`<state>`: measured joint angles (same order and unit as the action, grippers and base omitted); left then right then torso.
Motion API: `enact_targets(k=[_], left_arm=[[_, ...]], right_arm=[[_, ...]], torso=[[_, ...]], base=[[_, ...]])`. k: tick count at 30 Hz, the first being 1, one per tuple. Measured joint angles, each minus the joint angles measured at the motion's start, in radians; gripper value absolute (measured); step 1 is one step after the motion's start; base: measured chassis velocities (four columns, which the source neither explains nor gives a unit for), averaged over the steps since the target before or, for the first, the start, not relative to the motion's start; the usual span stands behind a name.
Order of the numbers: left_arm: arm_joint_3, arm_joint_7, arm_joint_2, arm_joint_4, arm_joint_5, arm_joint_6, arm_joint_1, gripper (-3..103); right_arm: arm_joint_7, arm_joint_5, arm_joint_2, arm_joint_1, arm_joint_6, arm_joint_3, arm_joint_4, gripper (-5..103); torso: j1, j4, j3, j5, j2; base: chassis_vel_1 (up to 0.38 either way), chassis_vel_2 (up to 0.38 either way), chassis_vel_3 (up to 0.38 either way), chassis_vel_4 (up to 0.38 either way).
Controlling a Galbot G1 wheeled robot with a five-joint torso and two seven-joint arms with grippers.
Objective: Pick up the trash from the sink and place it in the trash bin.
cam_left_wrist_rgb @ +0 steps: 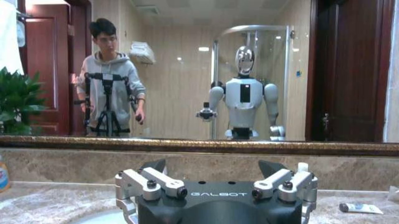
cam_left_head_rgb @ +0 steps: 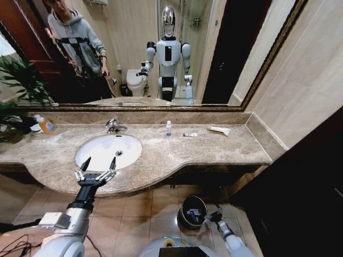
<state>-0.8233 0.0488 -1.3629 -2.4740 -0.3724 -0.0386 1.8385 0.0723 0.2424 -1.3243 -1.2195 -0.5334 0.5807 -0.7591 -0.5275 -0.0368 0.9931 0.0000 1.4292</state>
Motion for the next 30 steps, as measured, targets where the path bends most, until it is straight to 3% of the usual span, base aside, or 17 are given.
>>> enact_targets(k=[8,15,28,30], left_arm=[[0.0,0.0,0.0,0.0,0.0,0.0,0.0,100],[0.0,0.0,0.0,0.0,0.0,0.0,0.0,100],[0.0,0.0,0.0,0.0,0.0,0.0,0.0,100],[0.0,0.0,0.0,0.0,0.0,0.0,0.0,100]], right_arm=[[-0.047,-0.104,0.027,-0.102,0.002,0.03,-0.167,100],[-0.098,-0.279,0.018,-0.288,0.108,0.091,-0.533,100],[-0.128,-0.337,-0.048,-0.514,0.179,0.272,-0.98,100],[-0.126,-0.367,-0.046,-0.519,0.214,0.292,-1.125,100]], torso=[[0.0,0.0,0.0,0.0,0.0],[0.0,-0.0001,0.0,-0.0003,0.0],[0.0,0.0002,0.0,0.0,0.0],[0.0,0.0002,0.0,-0.0002,0.0]], base=[[0.0,0.0,0.0,0.0],[0.0,0.0,0.0,0.0],[0.0,0.0,0.0,0.0],[0.0,0.0,0.0,0.0]])
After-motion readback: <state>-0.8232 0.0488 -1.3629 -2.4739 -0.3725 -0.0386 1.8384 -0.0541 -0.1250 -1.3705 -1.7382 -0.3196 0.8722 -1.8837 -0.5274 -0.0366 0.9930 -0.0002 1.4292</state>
